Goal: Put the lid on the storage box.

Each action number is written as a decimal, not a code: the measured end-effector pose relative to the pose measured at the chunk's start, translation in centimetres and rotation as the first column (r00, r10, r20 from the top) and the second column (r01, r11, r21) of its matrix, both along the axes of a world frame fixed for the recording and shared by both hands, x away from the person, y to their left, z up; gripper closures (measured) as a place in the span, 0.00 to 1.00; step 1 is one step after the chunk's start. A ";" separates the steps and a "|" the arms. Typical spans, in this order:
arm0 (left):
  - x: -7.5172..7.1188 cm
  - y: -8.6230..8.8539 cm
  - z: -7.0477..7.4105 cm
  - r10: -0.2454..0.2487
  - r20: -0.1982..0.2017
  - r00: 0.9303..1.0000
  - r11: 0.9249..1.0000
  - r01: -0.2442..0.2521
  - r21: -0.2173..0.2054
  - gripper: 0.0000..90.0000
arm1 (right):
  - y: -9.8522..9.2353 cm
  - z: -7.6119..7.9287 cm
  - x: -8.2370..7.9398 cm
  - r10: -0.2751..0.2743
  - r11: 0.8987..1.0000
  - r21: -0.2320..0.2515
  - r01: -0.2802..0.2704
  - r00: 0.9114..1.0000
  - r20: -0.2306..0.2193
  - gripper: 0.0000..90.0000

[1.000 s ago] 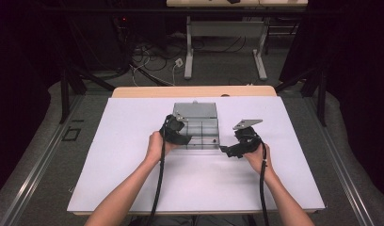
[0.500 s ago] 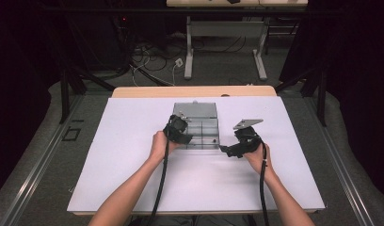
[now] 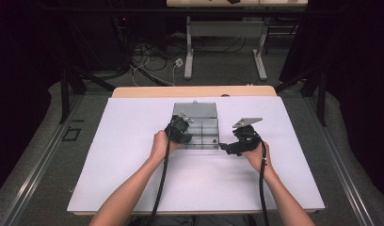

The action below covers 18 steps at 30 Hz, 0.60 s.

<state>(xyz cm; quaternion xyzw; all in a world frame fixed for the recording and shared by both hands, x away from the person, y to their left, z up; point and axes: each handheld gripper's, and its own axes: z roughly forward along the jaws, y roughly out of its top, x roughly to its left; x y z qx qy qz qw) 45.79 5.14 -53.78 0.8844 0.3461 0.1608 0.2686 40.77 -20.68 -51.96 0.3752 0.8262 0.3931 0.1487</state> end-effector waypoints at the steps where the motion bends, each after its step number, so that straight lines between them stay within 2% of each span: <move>1: 0.0 -0.1 -0.1 0.002 0.001 1.000 1.000 -0.002 0.001 0.66 | 0.0 0.1 0.0 -0.002 1.000 -0.013 0.001 1.000 -0.005 0.21; 9: 0.1 0.2 -0.1 -0.005 0.002 1.000 1.000 0.005 -0.011 0.66 | -0.4 1.0 1.2 -0.020 1.000 0.015 0.019 1.000 0.016 0.38; 11: 0.1 0.3 -0.1 -0.008 0.001 1.000 1.000 0.008 -0.019 0.66 | -0.5 1.1 1.6 -0.025 0.999 0.030 0.025 1.000 0.007 0.44; 13: 0.1 0.3 -0.1 -0.004 0.000 1.000 1.000 0.004 -0.027 0.66 | -0.6 1.1 2.3 -0.040 0.999 0.024 0.039 0.999 0.001 0.51; 17: 0.1 0.3 -0.1 -0.004 -0.001 1.000 1.000 0.004 -0.025 0.66 | -0.5 0.9 3.4 -0.056 0.998 0.037 0.057 0.998 -0.015 0.54; 18: 0.1 0.3 -0.1 -0.005 -0.001 1.000 1.000 0.005 -0.025 0.66 | -0.4 0.8 3.7 -0.057 0.998 0.031 0.057 0.998 -0.001 0.56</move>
